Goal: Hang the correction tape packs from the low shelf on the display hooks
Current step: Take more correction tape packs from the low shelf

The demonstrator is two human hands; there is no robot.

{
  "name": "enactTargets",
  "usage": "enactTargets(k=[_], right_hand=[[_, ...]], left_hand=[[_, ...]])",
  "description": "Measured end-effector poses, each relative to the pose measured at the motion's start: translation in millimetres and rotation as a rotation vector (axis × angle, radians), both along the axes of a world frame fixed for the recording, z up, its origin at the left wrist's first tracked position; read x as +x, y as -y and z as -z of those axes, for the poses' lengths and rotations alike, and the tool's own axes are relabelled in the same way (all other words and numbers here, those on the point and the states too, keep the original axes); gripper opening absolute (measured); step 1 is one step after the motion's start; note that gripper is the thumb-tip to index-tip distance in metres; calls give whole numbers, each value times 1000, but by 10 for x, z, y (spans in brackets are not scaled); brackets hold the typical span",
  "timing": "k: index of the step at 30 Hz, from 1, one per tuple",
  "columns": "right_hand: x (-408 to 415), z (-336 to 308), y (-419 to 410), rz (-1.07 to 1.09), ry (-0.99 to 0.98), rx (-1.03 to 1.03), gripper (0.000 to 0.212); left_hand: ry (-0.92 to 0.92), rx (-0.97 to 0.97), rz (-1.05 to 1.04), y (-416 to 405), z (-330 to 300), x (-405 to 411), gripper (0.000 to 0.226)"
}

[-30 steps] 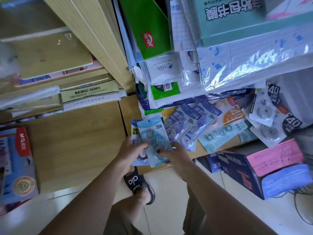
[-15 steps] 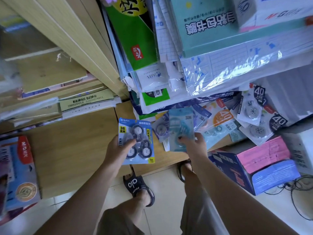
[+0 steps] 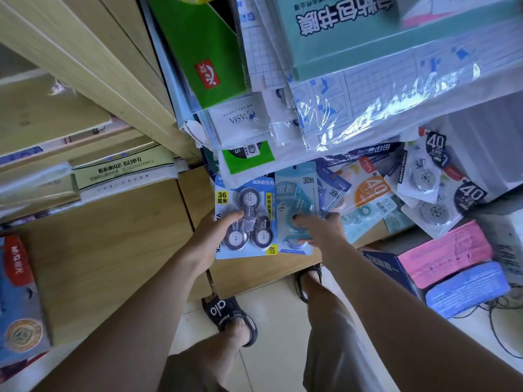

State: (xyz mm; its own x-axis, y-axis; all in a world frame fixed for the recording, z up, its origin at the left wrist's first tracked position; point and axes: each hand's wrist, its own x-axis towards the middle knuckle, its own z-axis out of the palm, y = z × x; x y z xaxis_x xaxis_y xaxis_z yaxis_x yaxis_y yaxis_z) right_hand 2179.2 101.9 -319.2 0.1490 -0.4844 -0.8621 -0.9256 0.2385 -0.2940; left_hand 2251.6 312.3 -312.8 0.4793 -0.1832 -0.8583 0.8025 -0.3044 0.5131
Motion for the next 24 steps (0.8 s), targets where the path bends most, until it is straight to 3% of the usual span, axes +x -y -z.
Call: enactTargets(k=[2,7,16,24], right_hand=[[-23,48,33,26,16,-24,70],[-76,80,23,67,23,46,52],[-112,-41,-71,44,39,66,47],[-40,-404,-126,29,90,36,34]], left_hand=[[-26,-29,-8,14,30,17,46],[-52,-17,-69,-13,58,-15,39],[-10,228,-173,-208,-181,-103,13],[52,255,-218,-363,-637,-137,14]])
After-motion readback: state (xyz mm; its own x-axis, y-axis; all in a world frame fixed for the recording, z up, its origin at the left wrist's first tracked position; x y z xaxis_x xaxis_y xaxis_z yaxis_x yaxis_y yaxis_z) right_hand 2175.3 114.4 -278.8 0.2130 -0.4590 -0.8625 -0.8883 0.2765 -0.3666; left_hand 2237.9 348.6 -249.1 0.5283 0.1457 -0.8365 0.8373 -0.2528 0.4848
